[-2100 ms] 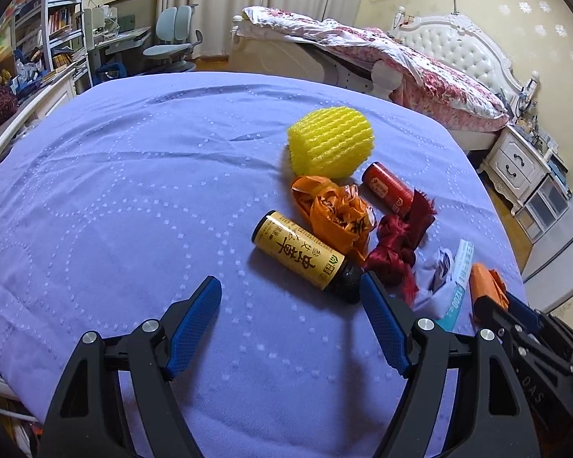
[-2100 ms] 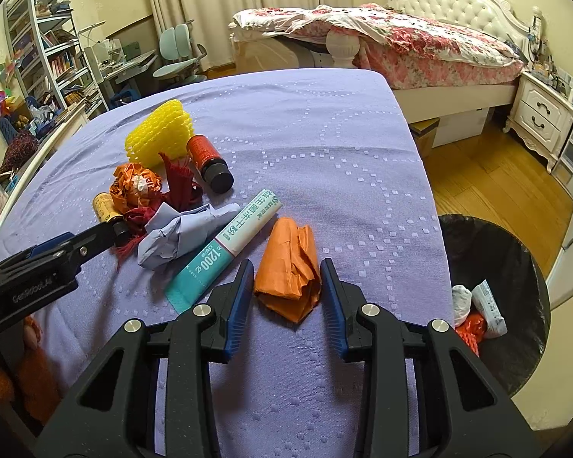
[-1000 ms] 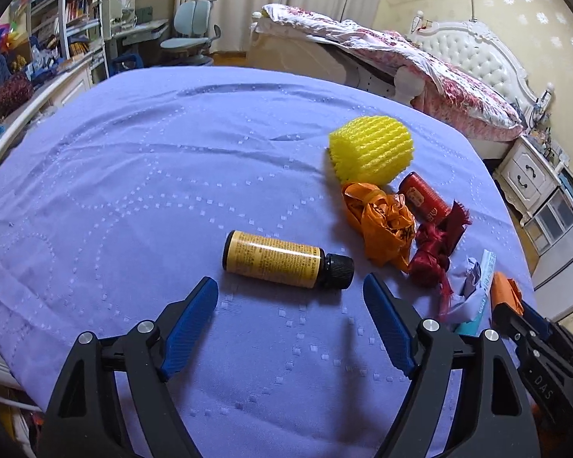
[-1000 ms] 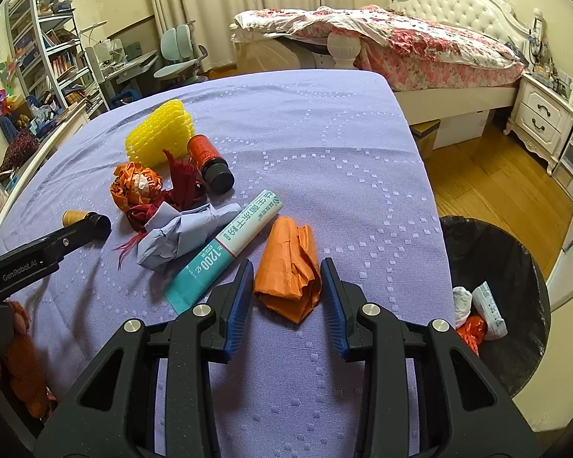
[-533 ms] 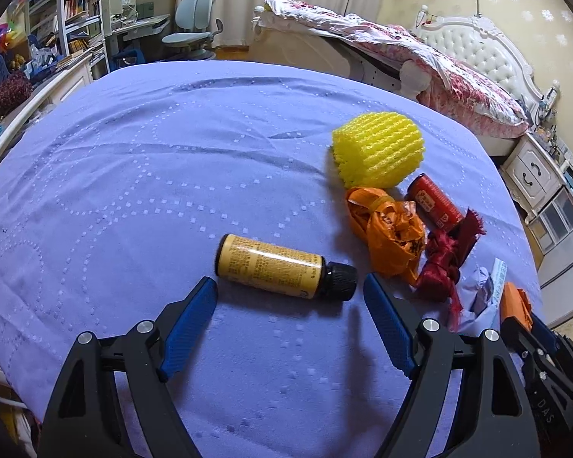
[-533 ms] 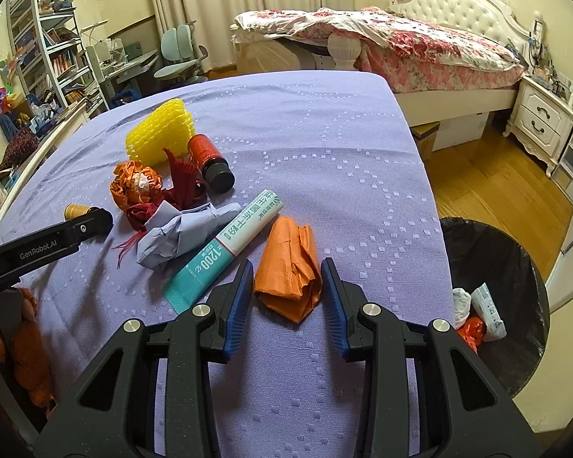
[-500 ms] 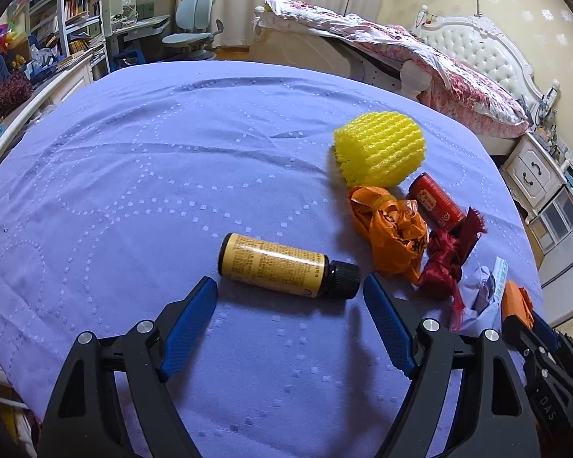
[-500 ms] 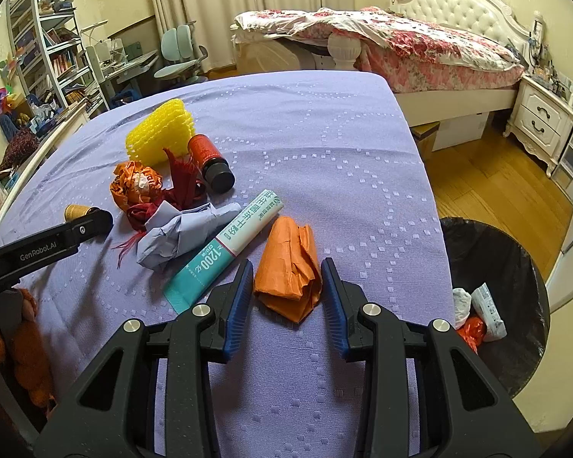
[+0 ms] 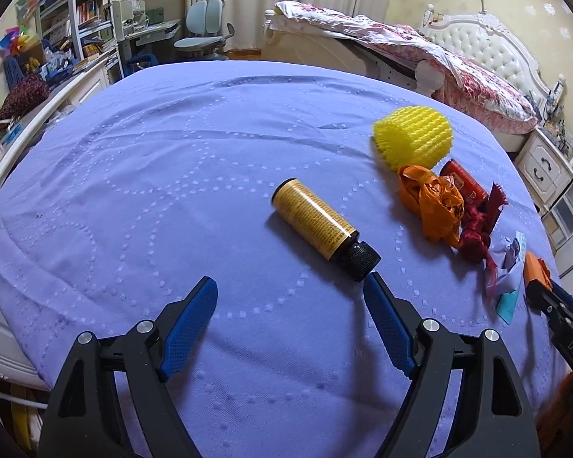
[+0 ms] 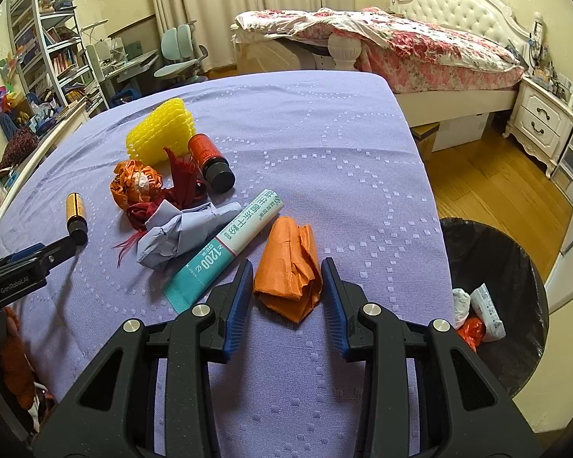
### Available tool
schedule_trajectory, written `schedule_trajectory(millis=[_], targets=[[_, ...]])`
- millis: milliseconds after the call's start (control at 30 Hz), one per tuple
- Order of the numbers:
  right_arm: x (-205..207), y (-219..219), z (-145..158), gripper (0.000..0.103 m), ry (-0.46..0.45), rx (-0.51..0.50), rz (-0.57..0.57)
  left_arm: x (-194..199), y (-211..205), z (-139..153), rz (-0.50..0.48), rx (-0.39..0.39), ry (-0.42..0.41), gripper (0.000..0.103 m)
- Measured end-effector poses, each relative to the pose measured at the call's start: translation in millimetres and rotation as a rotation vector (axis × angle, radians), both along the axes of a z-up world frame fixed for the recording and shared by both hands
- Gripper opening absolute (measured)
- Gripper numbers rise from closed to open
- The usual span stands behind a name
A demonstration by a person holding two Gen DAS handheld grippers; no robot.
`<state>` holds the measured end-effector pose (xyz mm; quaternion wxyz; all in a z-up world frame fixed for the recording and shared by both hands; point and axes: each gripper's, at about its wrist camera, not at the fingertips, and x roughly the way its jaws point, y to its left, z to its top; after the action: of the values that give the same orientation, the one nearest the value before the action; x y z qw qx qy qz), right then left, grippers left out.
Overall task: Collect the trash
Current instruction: 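Hold the orange bag in the right tool while the left tool approaches the brown bottle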
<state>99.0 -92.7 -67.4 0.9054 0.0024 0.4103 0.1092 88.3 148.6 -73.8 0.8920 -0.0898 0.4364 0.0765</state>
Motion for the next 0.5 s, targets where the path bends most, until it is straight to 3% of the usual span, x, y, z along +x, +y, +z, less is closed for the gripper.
schedule_trajectory(millis=[167, 433, 500], targets=[[0, 1, 1, 0.036, 0.000, -0.003, 0.001, 3, -4, 5, -0.010, -0.072, -0.013, 0.079], [0, 1, 1, 0.036, -0.001, 0.000, 0.001, 28, -12, 6, 0.007, -0.031, -0.020, 0.079], [1, 1, 1, 0.037, -0.001, 0.002, 0.002, 30, -10, 4, 0.004, -0.031, -0.014, 0.068]])
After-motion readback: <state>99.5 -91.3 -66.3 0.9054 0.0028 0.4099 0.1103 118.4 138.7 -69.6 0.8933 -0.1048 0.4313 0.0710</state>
